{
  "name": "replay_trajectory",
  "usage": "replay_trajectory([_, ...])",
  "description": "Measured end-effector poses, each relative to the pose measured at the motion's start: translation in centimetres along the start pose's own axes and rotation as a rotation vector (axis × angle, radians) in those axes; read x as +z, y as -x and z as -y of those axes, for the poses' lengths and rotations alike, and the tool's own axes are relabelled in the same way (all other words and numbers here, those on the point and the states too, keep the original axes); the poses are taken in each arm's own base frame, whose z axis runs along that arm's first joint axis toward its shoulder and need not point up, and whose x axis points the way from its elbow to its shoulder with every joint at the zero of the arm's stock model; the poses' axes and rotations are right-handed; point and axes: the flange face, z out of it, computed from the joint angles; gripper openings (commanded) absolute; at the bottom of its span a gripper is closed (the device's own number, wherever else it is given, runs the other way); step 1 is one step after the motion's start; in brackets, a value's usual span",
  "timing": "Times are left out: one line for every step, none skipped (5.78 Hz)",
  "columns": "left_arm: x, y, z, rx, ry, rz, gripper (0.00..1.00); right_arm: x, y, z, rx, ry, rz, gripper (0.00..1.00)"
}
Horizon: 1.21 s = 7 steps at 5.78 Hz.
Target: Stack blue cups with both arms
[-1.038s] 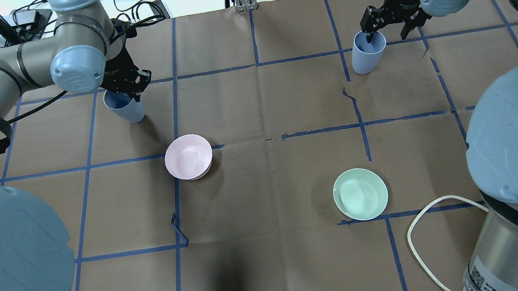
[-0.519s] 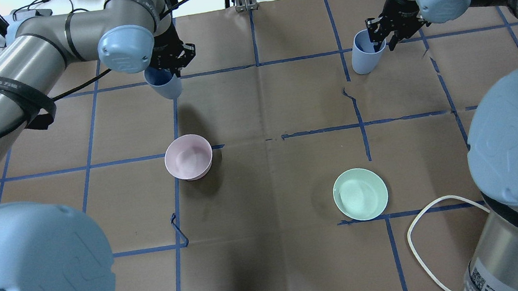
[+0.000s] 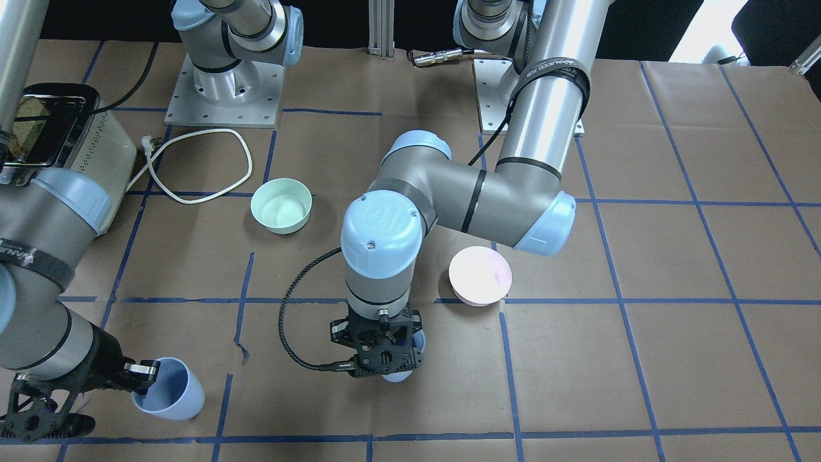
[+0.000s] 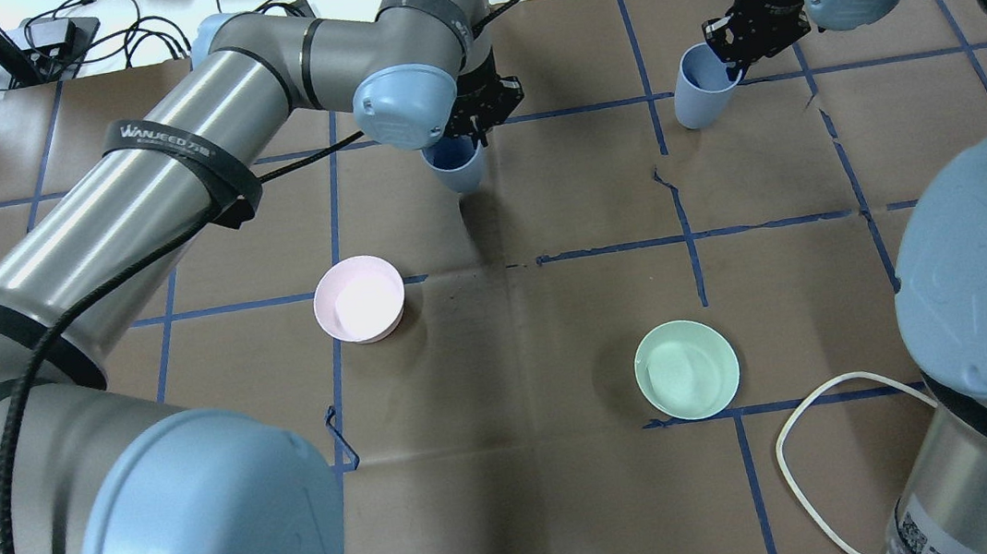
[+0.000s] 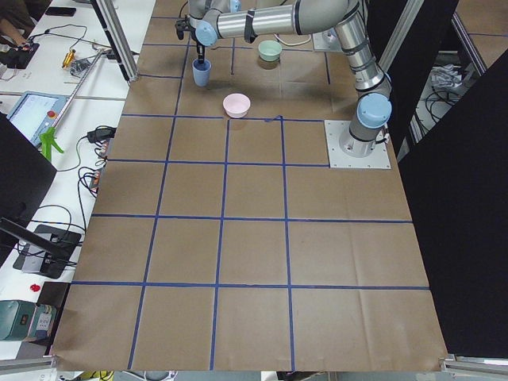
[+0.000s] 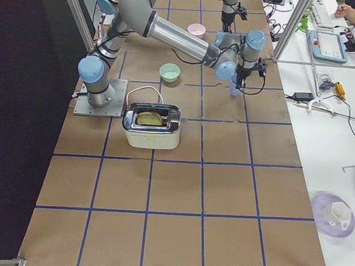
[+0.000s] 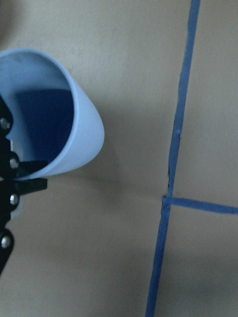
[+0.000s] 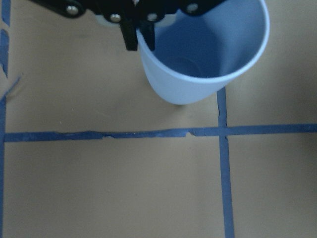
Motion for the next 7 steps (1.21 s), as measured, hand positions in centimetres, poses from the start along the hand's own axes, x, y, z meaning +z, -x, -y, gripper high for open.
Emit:
replay_trajectory([0.4,-1.6,-1.0,0.015,0.004,0.000,0.73,-5.2,0.3,-0.7,0.000,-0.003,-0.012,0.08])
replay_trajectory([0.8,-1.9,-1.5,0.037,0.008,0.008,0.82,-10.5,0.7,-2.3,0.001,0.014,-0.026,0.08])
replay_trajectory([0.6,-1.8,-1.6,0.061,0.008,0.013,0.84,-14.5,1.1,-4.2,0.002,0.033,-0.033,0.08])
replay_trajectory([-0.9,-1.6,-1.7,0.070,0.005,0.011,0.85,-15.9,1.2,-5.2,0.003,0.043,-0.034,0.08])
replay_trajectory([-4.0,-0.6,-2.0,0.064,0.013,0.006,0.86,-16.1,1.3,-5.4,0.004,0.047,-0.032,0.08])
replay_trajectory([-8.4,1.7,-2.5,0.065,0.038,0.003,0.93,-16.1,1.5,-5.4,0.007,0.041,-0.027,0.08])
replay_trajectory([-12.3,5.0,-3.2,0.086,0.069,0.005,0.95,-16.0,2.4,-5.1,0.033,0.031,-0.021,0.08])
